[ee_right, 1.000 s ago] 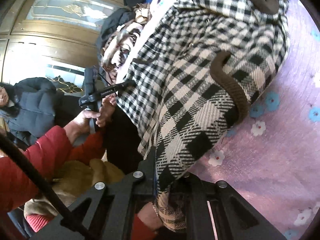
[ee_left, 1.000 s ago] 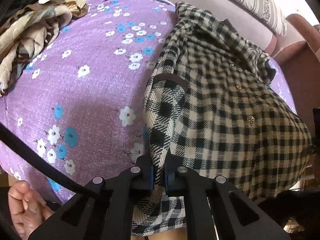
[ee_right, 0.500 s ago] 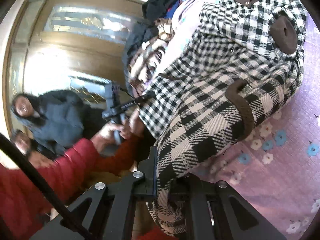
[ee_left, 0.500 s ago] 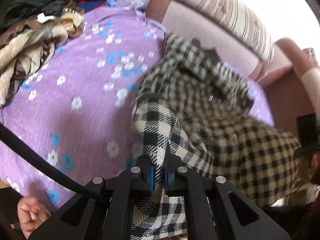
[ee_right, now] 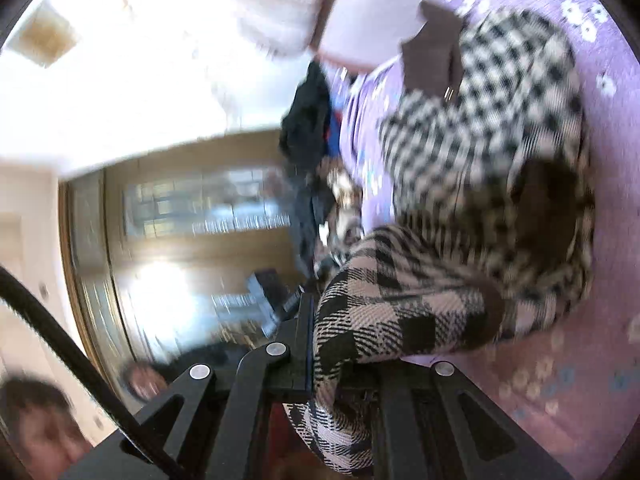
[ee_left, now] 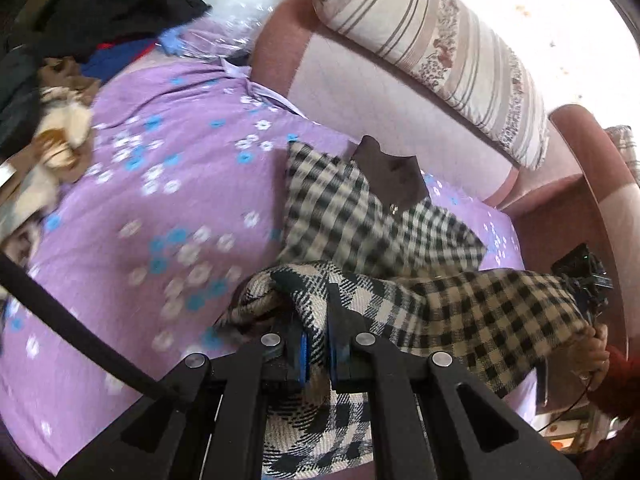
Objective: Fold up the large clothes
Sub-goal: 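Lift the coat hem with the left tool and fold it toward the collar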
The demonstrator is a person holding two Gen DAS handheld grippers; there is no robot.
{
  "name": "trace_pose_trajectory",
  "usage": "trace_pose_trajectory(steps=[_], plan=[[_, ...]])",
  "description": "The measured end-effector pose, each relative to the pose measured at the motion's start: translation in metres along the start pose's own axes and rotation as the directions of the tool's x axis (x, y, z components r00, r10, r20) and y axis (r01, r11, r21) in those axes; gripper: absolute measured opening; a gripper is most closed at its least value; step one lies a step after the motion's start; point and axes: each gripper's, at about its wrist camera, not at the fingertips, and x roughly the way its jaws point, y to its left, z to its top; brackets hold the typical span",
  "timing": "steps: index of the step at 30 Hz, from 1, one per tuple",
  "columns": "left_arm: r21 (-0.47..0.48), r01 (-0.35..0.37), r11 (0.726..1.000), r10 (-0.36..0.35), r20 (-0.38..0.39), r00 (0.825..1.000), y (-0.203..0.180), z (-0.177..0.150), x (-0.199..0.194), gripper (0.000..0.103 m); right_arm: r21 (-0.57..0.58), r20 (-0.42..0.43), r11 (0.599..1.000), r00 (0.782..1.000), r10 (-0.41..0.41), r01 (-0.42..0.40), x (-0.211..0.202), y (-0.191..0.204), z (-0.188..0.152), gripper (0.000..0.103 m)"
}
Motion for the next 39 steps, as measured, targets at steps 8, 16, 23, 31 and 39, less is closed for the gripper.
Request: trace_pose_trajectory(steps=[8,16,23,31,39], plan=[[-0.13,-0.064,0.989,0.043,-0.153,0.987,-0.008,0.084,0.11,0.02,0.221,0.154,0.975,0.988,-0.023,-0.012,-0.01,-0.057,0.103,0.011],[-0.328,-0.092,0.94,0.037,-0.17,0.985,-0.001,0.124,0.148,0.065,0.486,0.297,0.873,0.946,-0.133,-0.03,-0.047,-0.11,0.143,0.079],[-0.409,-0.003,0.912,0.014,0.025,1.0,0.005,0.15,0.11,0.073,0.329,0.282,0.944,0.949,-0.138,0.04,-0.07,-0.071,0.159,0.081],[-0.261,-0.009,0.965,0.032,0.086,0.996,-0.02,0.146,0.067,0.078,-0.039,0.117,0.975,0.97,-0.213,0.219,-0.024,-0.003,0.13,0.077],[-0.051,-0.025,0.998,0.029,0.077,0.997,-0.048,0.078,0.023,0.078,-0.434,-0.281,0.876,0.893,-0.352,0.208,0.145,0.041,0.082,0.053]])
